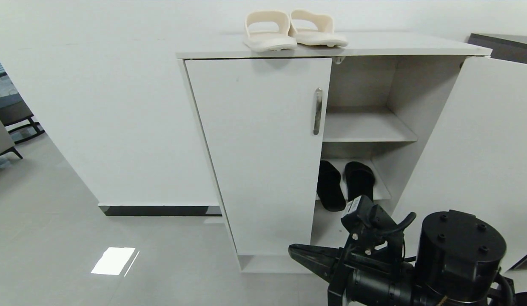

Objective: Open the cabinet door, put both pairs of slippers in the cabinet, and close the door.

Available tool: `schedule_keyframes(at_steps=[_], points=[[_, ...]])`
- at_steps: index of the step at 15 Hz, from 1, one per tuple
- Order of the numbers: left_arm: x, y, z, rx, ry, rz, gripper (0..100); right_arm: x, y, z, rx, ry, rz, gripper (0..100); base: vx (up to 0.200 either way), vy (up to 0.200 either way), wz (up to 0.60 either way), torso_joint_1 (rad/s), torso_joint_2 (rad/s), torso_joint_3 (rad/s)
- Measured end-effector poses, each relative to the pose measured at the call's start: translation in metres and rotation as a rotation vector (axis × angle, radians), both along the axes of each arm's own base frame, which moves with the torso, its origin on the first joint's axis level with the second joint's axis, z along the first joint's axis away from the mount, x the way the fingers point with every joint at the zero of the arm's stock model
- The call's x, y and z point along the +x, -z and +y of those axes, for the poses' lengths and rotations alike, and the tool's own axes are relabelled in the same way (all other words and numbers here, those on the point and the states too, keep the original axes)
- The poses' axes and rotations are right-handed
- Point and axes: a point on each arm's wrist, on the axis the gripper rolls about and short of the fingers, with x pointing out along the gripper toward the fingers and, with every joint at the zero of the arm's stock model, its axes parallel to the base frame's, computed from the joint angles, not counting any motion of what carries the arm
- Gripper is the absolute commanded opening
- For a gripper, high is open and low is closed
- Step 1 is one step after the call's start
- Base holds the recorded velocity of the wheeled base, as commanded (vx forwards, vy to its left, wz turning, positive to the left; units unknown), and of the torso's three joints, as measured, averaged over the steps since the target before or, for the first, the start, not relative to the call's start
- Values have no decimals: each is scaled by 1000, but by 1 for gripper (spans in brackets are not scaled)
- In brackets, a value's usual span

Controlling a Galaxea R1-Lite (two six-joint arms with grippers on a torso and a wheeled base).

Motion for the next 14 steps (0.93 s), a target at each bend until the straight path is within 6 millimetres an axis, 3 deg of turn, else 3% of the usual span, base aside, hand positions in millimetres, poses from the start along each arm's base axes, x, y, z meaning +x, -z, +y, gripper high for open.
schedule_keyframes(at_steps=[14], points=[[0,0,0,-3,0,2,0,-1,3,0,-11,-2,8,0,0,0,0,187,-482,-287]])
